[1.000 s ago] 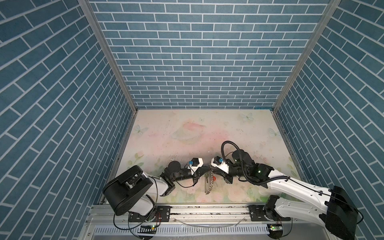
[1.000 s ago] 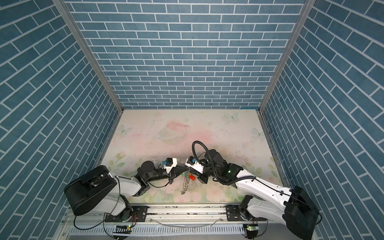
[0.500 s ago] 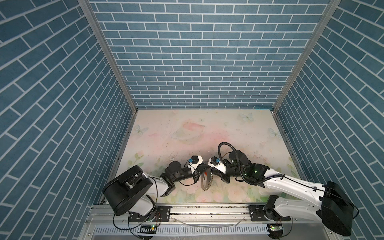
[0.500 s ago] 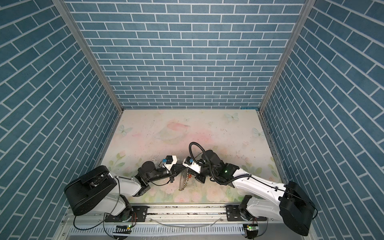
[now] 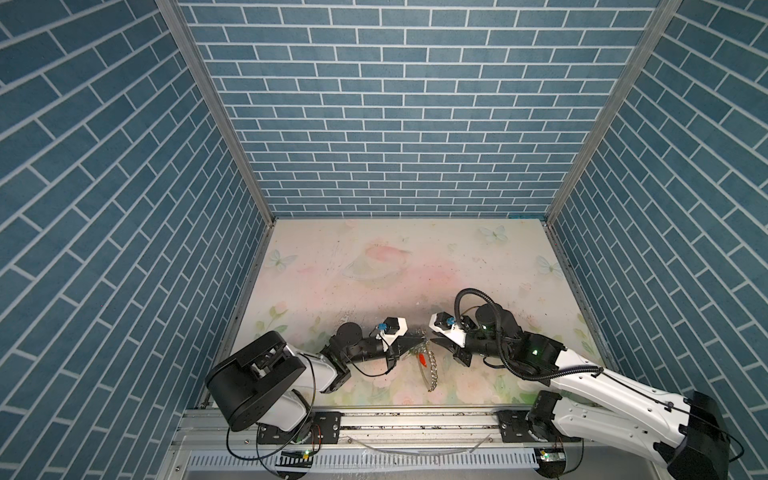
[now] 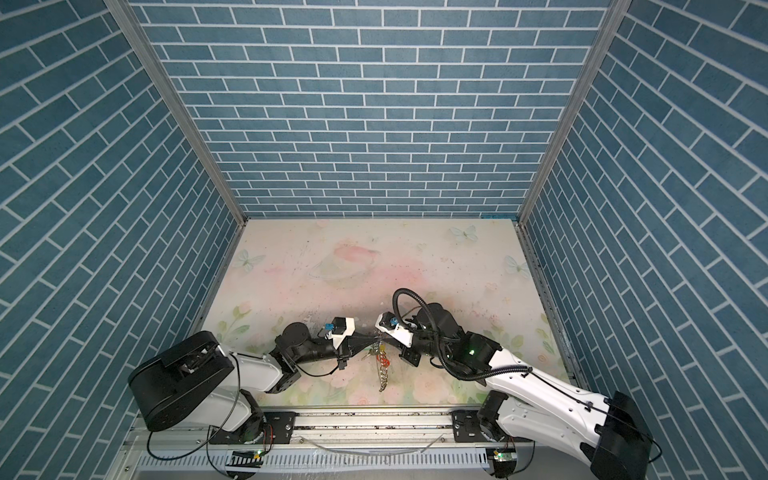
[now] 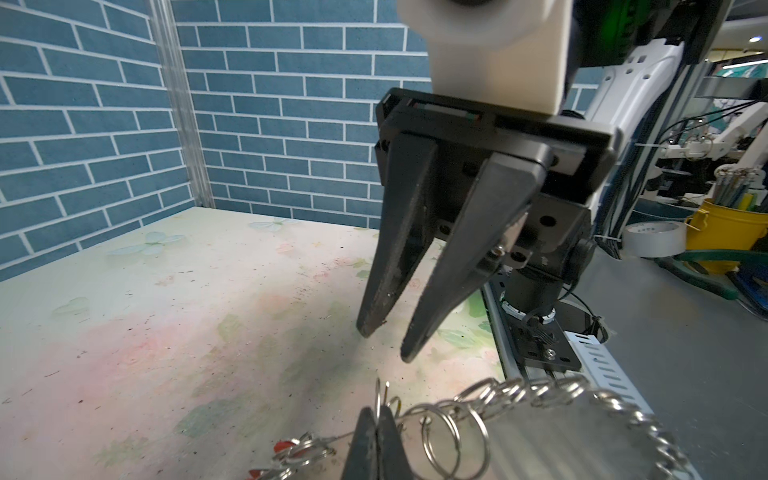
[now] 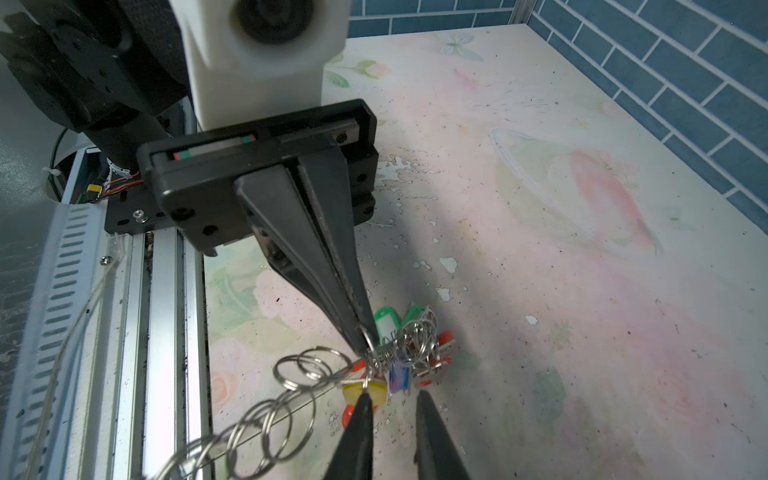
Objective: Put the keys on the keyring
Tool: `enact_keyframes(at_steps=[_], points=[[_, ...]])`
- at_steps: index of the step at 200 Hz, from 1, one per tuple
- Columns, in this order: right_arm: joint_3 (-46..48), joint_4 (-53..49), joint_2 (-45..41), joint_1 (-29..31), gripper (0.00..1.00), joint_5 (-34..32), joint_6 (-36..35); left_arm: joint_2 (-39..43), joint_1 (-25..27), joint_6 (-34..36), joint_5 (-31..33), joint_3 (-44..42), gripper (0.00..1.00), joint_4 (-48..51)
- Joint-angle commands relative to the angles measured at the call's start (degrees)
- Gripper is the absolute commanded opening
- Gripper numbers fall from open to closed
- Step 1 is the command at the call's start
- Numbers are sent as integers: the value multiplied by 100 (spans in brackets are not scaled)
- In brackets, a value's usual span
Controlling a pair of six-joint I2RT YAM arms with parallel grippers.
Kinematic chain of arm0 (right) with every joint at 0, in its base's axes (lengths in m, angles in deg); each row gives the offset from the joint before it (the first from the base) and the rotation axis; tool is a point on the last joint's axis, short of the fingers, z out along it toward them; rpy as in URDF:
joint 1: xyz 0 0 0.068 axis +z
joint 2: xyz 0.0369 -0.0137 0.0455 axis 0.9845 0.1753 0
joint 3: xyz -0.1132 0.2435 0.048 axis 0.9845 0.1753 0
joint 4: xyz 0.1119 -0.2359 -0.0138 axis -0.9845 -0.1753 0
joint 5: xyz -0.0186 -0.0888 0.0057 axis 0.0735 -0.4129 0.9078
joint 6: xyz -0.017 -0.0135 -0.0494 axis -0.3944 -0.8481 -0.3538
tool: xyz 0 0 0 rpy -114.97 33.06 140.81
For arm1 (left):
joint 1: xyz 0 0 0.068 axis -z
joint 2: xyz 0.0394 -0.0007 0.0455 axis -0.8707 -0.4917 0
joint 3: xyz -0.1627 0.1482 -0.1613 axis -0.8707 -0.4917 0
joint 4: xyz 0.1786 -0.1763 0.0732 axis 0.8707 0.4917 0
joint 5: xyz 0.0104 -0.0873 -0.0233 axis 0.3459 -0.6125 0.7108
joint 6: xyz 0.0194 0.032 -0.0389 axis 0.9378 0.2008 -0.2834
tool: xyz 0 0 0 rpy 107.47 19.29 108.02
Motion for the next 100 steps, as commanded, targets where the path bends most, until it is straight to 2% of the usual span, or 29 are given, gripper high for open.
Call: enact_keyframes(at_steps=[1, 62, 100], points=[[-5, -29, -71, 6, 21, 61, -189, 69, 19, 178, -287, 31, 0, -427], [143, 256, 43, 2, 21, 650, -95, 112, 21, 226, -446, 21, 0, -425], [145, 263, 181, -15, 21, 762, -73, 139, 21, 227, -459, 8, 0, -427]])
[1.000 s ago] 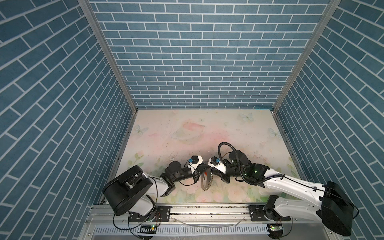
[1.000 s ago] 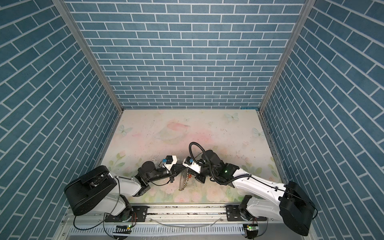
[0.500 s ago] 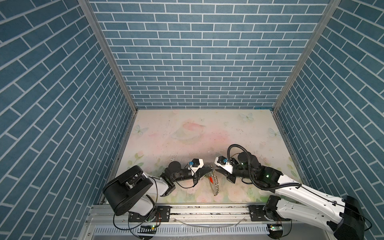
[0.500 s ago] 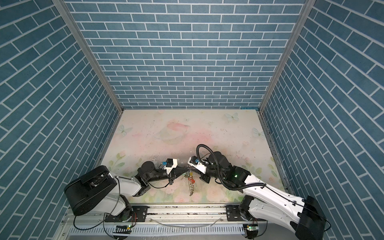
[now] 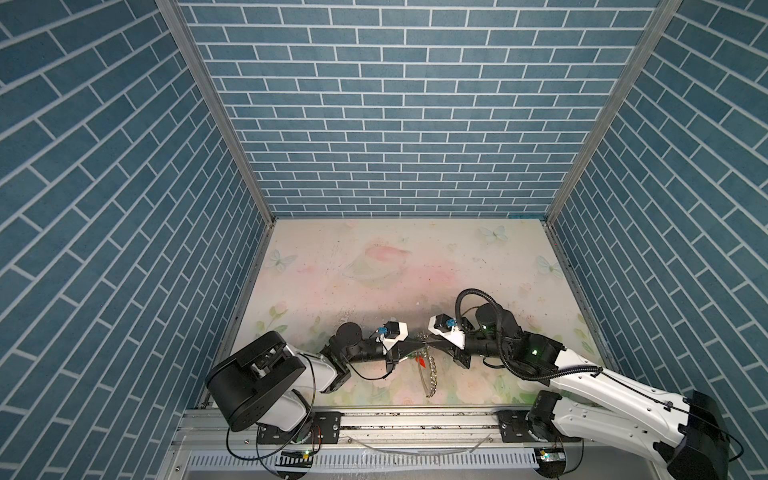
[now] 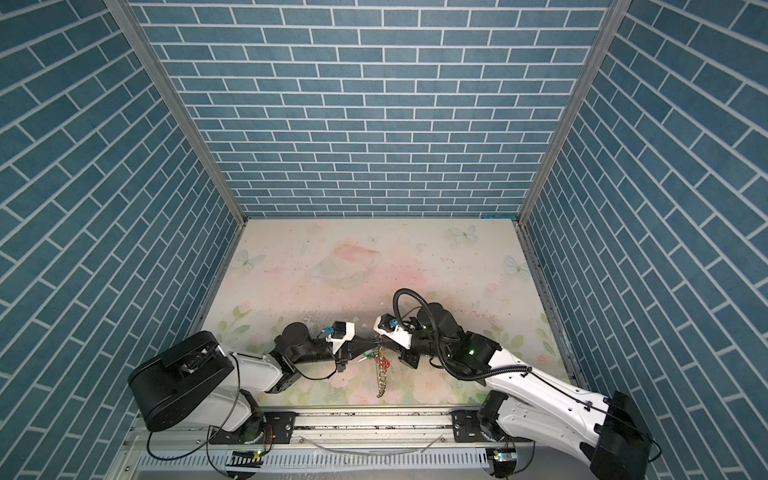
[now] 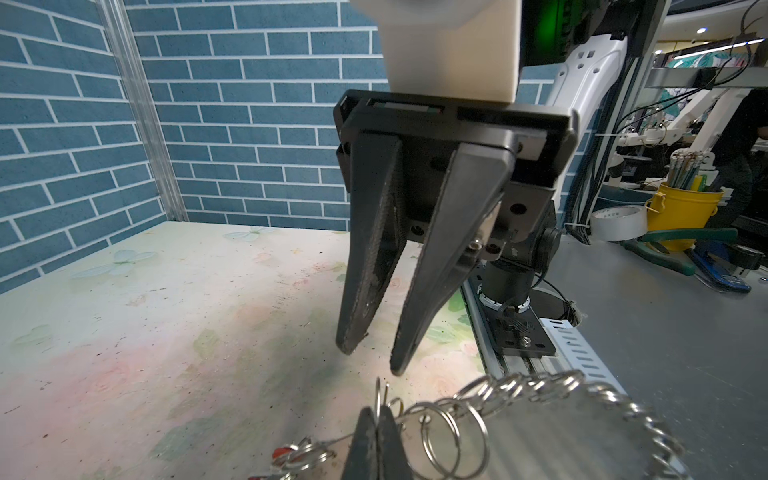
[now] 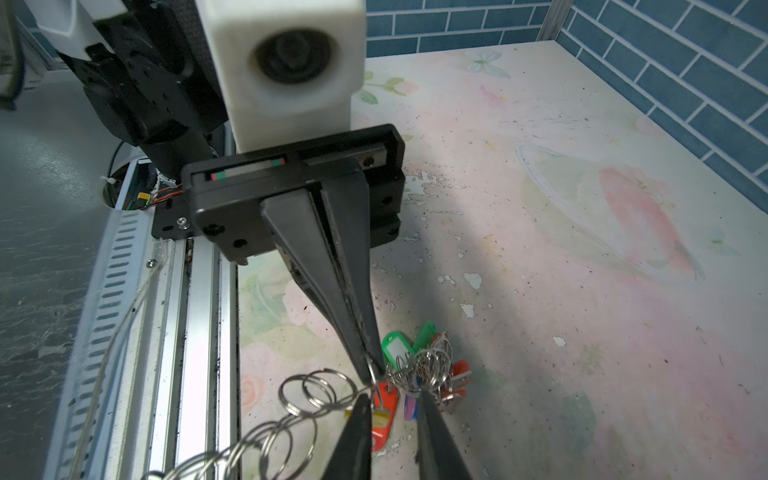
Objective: Put the keys on the keyring
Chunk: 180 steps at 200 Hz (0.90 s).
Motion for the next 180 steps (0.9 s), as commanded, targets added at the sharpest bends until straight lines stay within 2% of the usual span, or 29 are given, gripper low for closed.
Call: enact_keyframes(at_steps=[1, 64, 111, 157, 180], points=[[132, 110, 115, -11, 21, 245, -80, 132, 21, 67, -109, 7, 0, -386], [202, 131, 221, -50, 21, 209, -77, 160, 21, 76, -98, -9, 0, -394], [137, 123, 304, -71, 13, 340, -126, 107, 21, 67, -166, 14, 0, -389], [-76, -140, 335, -71, 0, 422, -235, -39, 18, 76, -206, 35, 0, -385], [-248, -449, 374, -70, 0, 394, -340, -86, 21, 76, -137, 35, 2, -378]])
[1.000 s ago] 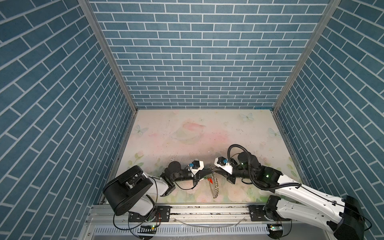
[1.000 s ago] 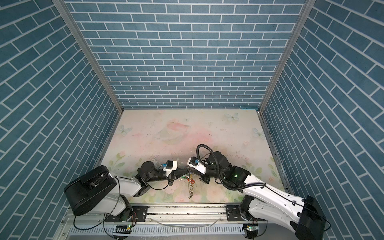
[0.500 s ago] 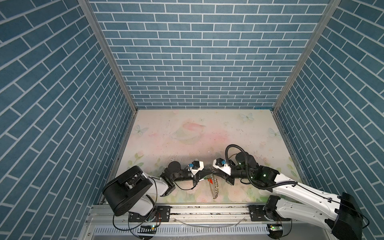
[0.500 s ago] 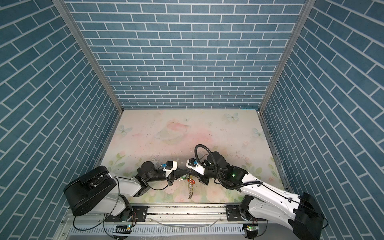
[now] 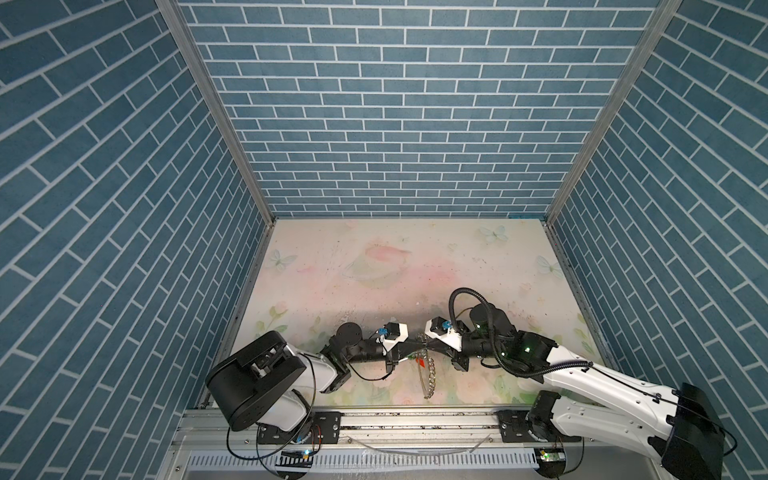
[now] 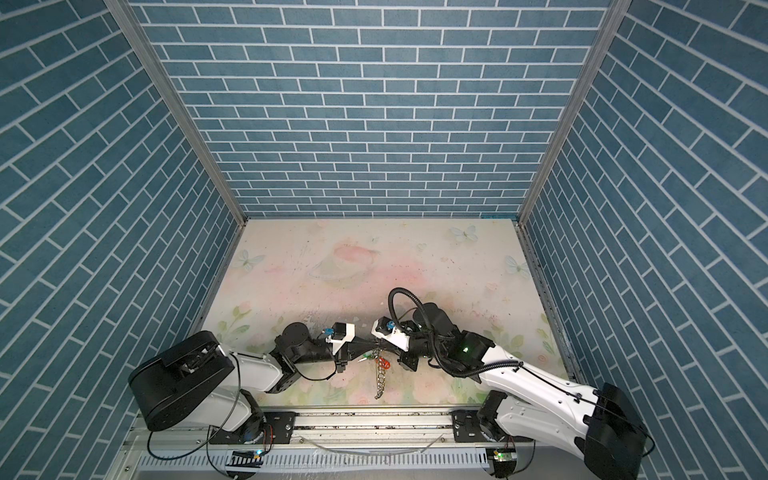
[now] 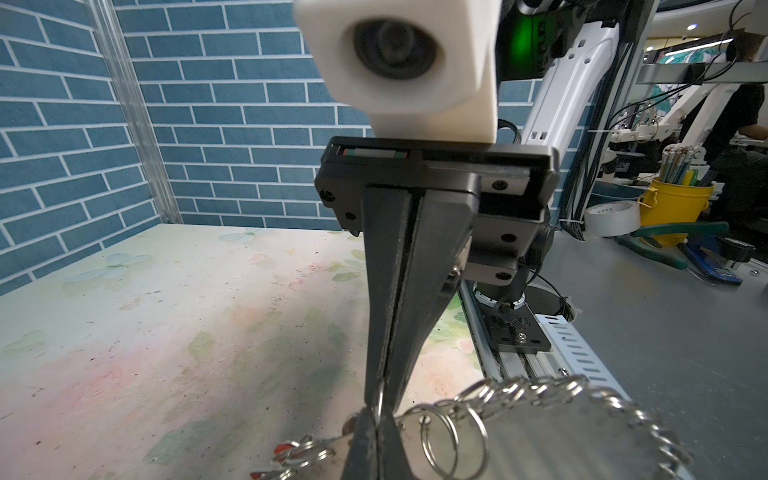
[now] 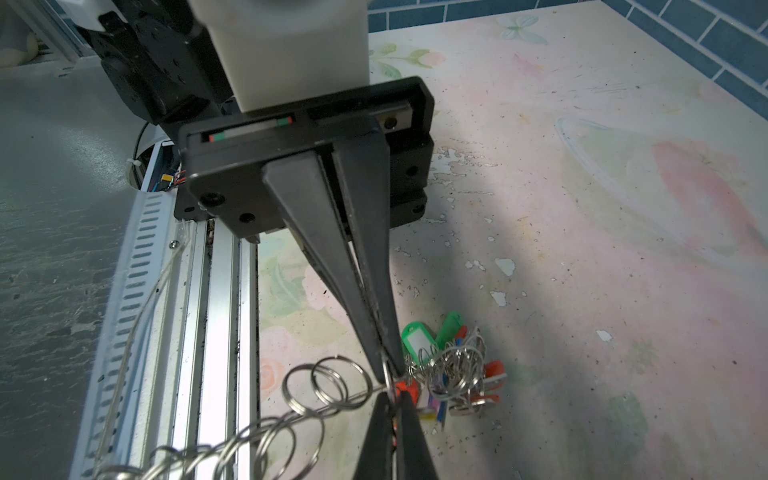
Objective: Put the keys on the keyring
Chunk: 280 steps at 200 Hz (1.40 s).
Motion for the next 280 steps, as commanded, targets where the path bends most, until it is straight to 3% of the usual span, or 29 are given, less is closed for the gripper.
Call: enact_keyframes(at_steps=[1, 18, 41, 64, 77, 139, 234, 280], points=[[-308, -375, 84, -18, 0, 47, -341, -45, 21, 14, -35, 34, 2, -375], [-505, -729, 187, -23, 0, 13, -453, 34, 21, 119, -2, 46, 9, -169], [-807, -1275, 321, -19, 0, -43, -613, 485, 21, 488, 119, 138, 17, 849], [-1100, -1762, 417, -18, 0, -149, -817, 1073, 21, 1025, 298, 347, 19, 2337], [-1281, -1956, 505, -20, 0, -172, -920, 1223, 30, 1147, 345, 392, 19, 2675], [-1800, -2195, 928, -9, 0, -51, -1181, 1236, 28, 1070, 210, 452, 19, 2718], [-1814, -1875, 1036, -5, 0, 87, -1135, 1024, 30, 858, -52, 485, 19, 2454], [-1736, -1728, 1060, 0, 0, 232, -1067, 984, 30, 757, 6, 482, 7, 2322]])
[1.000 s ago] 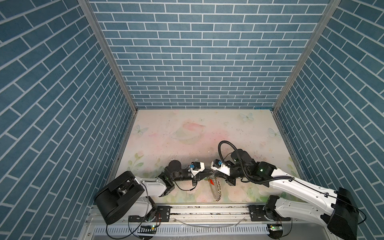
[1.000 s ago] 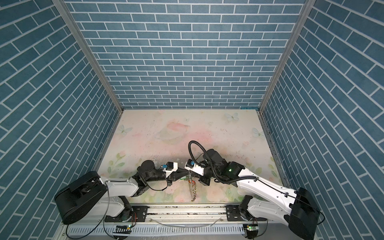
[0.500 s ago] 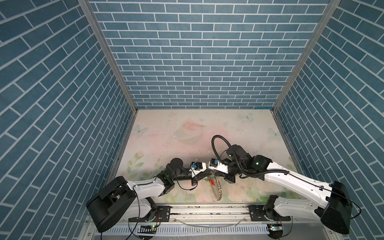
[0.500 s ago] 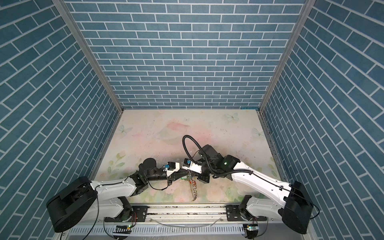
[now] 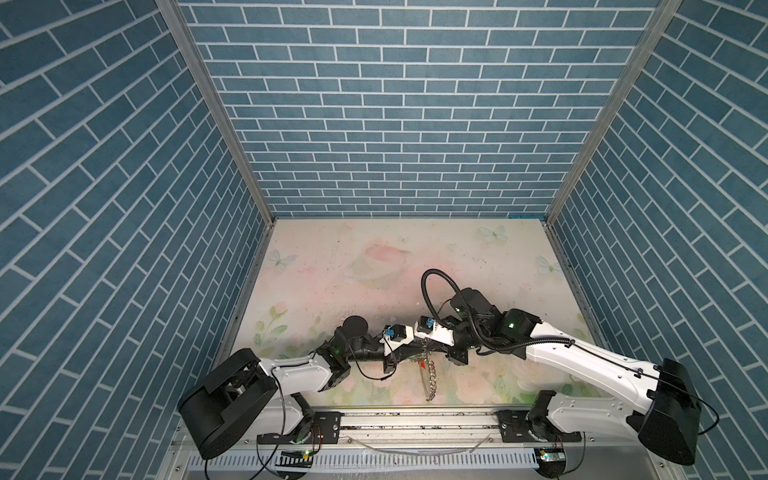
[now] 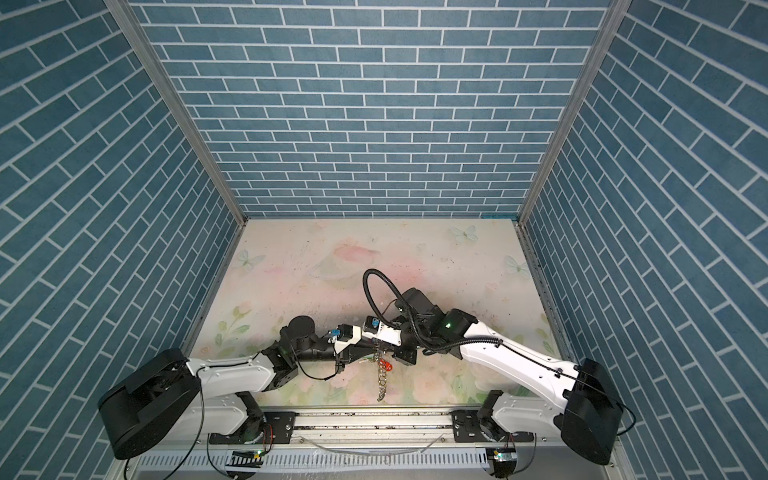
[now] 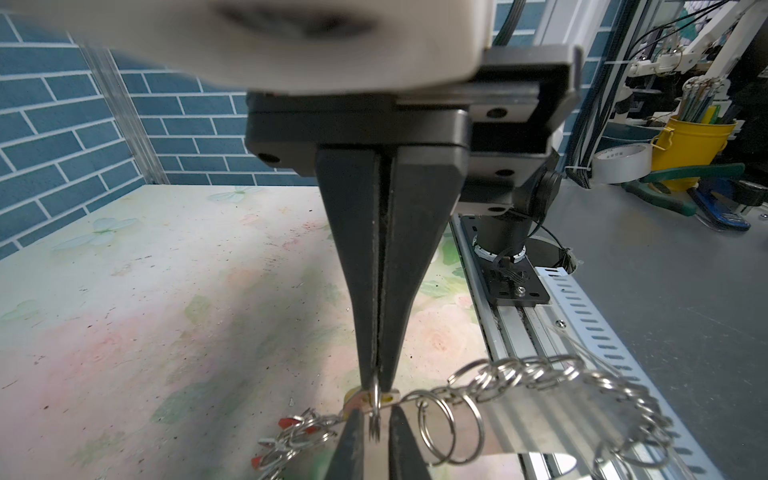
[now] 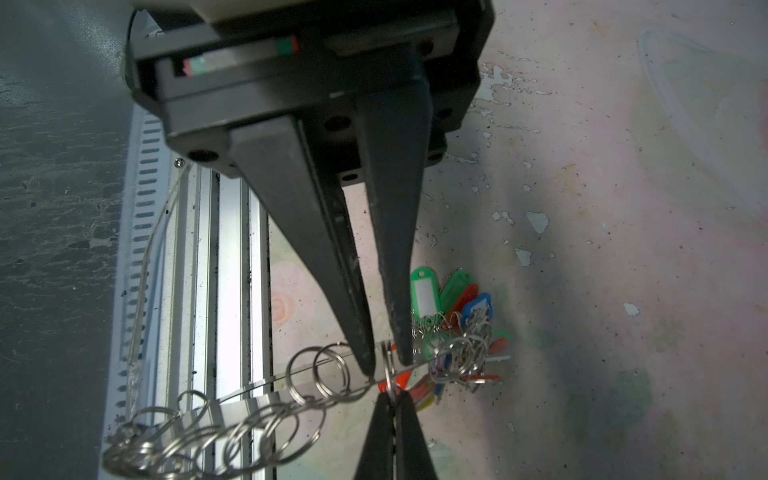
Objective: Put the keys on the keyring
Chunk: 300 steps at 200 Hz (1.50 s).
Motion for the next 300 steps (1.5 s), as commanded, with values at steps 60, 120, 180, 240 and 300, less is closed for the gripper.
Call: enact_keyframes(at_steps=[60, 120, 180, 240, 300], points=[[-12, 443, -192, -11, 3, 145, -94, -252, 14, -367, 231, 64, 0, -694], [371, 585, -642, -8, 22, -300, -49, -294, 14, -492, 553, -51, 0, -1065], [680, 896, -803, -10, 19, -466, 273, -342, 14, -599, 642, -148, 0, -1421], [1100, 1472, -1066, -74, 10, -659, 410, -612, 5, -800, 299, -252, 0, -2108], [1328, 1838, -1087, -158, 13, -348, 484, -453, 1, -672, 158, -240, 0, -1851]])
